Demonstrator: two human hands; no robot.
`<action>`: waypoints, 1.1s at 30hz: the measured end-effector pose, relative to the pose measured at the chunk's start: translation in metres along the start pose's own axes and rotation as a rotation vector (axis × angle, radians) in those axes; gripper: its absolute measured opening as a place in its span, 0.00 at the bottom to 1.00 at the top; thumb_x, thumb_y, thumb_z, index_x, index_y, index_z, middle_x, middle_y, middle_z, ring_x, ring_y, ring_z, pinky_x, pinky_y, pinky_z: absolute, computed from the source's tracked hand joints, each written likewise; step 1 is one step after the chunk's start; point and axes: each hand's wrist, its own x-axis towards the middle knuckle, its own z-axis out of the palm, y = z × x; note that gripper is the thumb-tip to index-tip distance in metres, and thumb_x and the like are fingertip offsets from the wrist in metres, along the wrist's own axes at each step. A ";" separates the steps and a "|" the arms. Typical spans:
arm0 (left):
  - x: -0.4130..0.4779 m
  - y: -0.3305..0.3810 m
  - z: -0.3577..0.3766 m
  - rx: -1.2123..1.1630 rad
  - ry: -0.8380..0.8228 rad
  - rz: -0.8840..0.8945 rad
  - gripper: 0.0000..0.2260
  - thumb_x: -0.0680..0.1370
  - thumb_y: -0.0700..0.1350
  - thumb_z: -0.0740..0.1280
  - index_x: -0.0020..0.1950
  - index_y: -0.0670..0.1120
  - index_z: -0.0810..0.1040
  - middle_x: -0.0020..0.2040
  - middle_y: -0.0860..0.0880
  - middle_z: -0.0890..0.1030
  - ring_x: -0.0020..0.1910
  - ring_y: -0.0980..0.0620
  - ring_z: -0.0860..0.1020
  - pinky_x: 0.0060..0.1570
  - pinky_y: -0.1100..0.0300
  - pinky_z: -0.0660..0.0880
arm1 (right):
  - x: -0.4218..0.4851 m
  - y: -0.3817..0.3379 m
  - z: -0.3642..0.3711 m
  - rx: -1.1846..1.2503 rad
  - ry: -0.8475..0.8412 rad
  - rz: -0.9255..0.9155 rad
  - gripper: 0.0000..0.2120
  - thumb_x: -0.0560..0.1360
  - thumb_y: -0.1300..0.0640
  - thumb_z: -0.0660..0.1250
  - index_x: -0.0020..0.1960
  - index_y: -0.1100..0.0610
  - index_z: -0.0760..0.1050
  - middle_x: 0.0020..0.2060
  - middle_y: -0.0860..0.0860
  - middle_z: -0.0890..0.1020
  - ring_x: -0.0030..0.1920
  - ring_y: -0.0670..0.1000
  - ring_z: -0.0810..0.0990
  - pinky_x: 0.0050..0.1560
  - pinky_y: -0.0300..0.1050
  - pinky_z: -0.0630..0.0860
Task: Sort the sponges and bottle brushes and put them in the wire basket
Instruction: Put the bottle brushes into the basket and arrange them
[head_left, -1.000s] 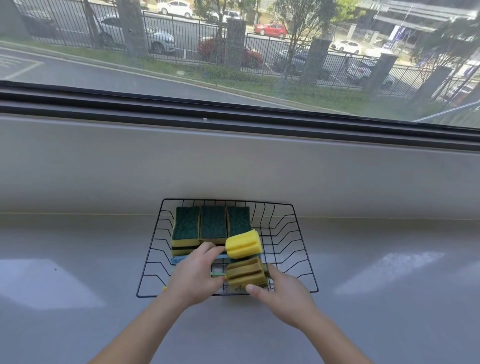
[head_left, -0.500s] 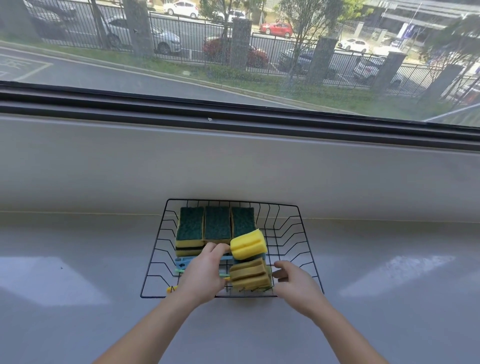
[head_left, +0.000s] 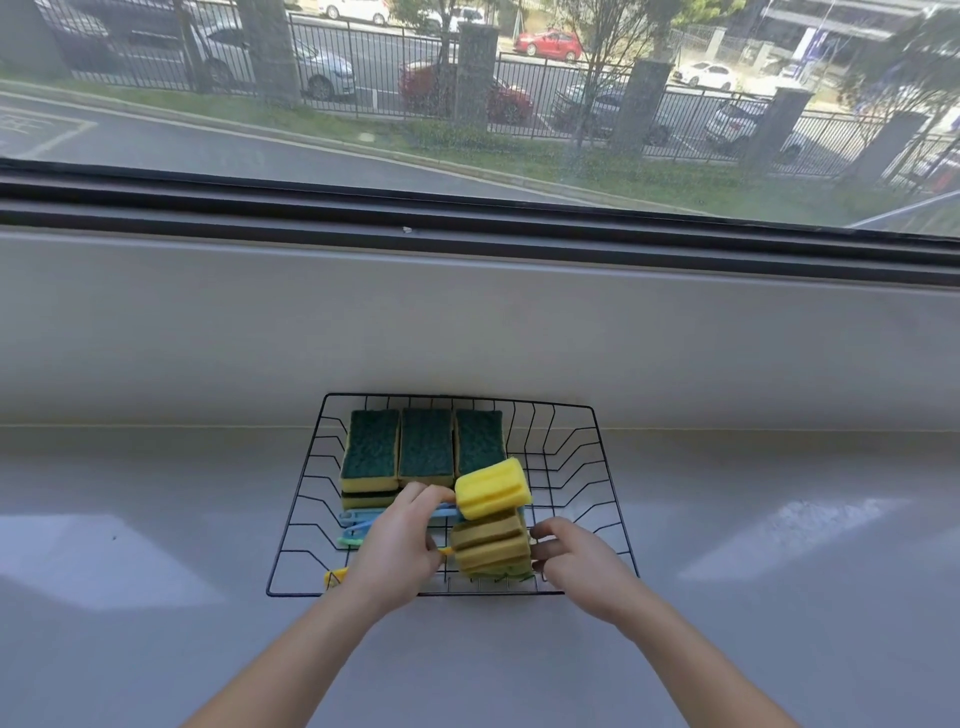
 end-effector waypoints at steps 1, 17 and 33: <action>-0.001 0.000 0.000 0.002 -0.007 0.007 0.27 0.70 0.34 0.72 0.62 0.57 0.71 0.55 0.60 0.70 0.37 0.57 0.78 0.41 0.59 0.77 | -0.001 0.000 0.000 0.006 -0.012 0.003 0.25 0.73 0.68 0.56 0.67 0.54 0.71 0.61 0.49 0.84 0.60 0.50 0.81 0.62 0.54 0.78; -0.003 0.002 -0.005 0.009 -0.044 -0.009 0.29 0.70 0.36 0.73 0.65 0.58 0.70 0.58 0.59 0.71 0.37 0.59 0.79 0.41 0.61 0.78 | -0.005 0.002 -0.005 -0.093 -0.045 -0.048 0.30 0.73 0.58 0.62 0.75 0.48 0.66 0.59 0.45 0.83 0.55 0.49 0.81 0.46 0.41 0.77; -0.015 0.000 -0.017 0.139 0.105 -0.030 0.11 0.72 0.50 0.73 0.47 0.58 0.71 0.48 0.60 0.71 0.40 0.55 0.76 0.38 0.56 0.76 | 0.000 -0.003 -0.010 0.069 0.237 -0.099 0.22 0.76 0.64 0.60 0.67 0.52 0.74 0.54 0.46 0.81 0.51 0.50 0.80 0.41 0.43 0.79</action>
